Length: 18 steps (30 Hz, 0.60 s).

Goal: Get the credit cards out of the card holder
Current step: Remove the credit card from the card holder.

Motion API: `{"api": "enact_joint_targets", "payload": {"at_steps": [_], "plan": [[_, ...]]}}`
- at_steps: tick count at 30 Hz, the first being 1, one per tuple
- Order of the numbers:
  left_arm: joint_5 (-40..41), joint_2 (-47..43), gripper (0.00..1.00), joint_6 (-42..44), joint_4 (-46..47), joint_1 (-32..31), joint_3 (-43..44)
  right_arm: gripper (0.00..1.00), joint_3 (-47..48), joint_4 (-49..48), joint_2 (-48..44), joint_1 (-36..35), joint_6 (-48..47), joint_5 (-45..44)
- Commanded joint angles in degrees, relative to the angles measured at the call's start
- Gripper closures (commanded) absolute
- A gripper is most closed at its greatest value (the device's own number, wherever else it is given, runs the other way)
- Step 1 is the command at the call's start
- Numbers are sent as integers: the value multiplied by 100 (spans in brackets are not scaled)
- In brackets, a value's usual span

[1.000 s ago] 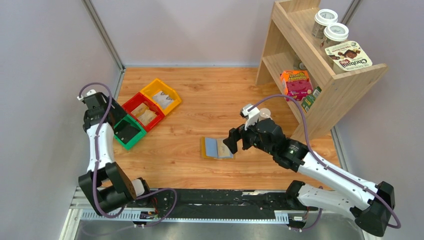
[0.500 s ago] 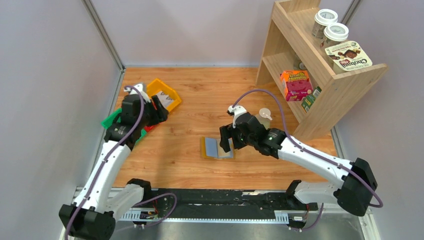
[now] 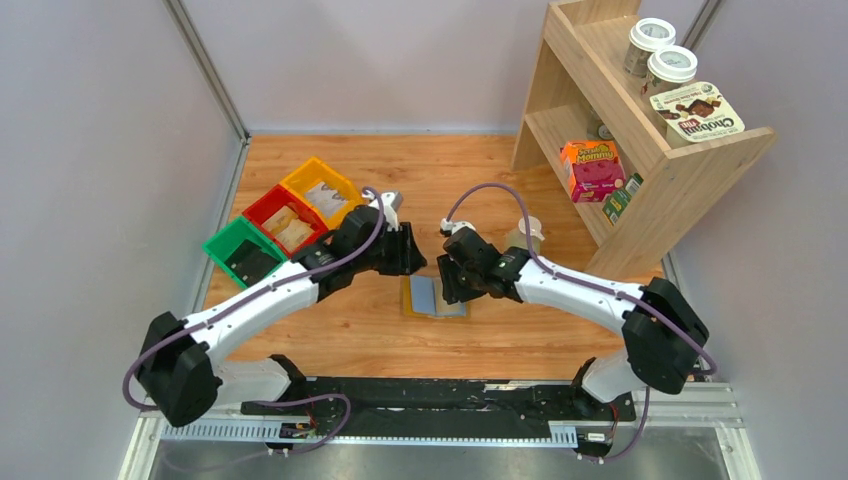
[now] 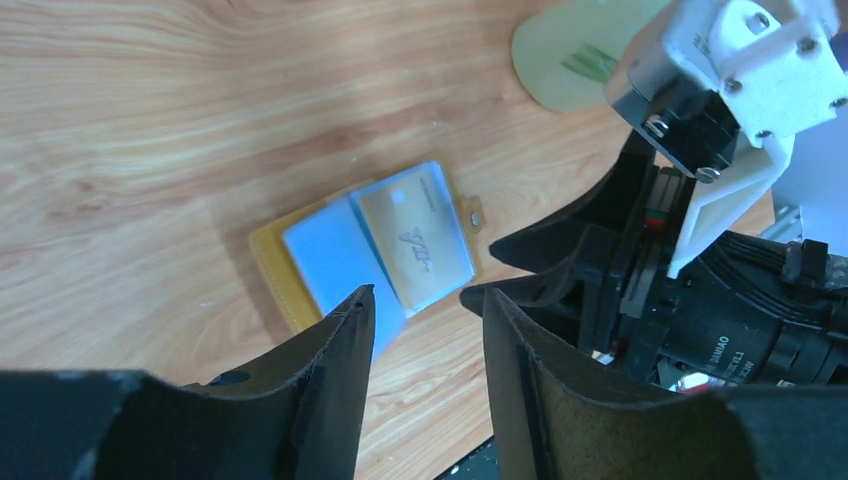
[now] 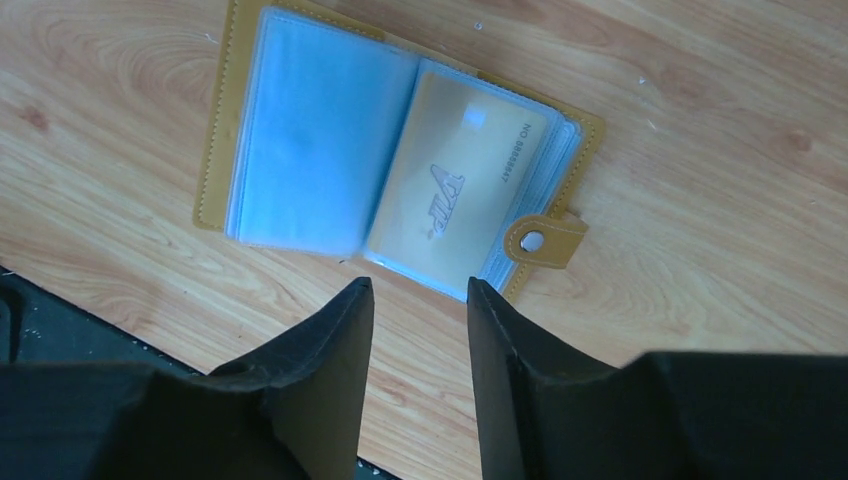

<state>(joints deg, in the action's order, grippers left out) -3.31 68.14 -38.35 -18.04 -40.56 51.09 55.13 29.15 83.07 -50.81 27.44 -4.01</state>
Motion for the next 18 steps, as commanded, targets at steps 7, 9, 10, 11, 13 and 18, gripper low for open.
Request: {"api": "enact_joint_targets", "payload": {"at_steps": [7,9,10,11,13,18], "plan": [[-732,999,65,-208,1110,-110,-433,69,182,-506,745,132,393,128],[-820,1393,66,-182,1101,-110,-442,69,138,-559,825,185,420,155],[-933,1482,66,-173,1101,-110,-451,69,121,-559,851,220,446,146],[-952,1640,67,-182,1110,-110,-460,69,94,-568,851,255,464,146],[-943,1798,68,-234,1127,-110,-565,68,24,-603,825,334,508,155],[-733,1922,69,-235,944,-110,-741,63,-117,-603,764,387,508,120]]}}
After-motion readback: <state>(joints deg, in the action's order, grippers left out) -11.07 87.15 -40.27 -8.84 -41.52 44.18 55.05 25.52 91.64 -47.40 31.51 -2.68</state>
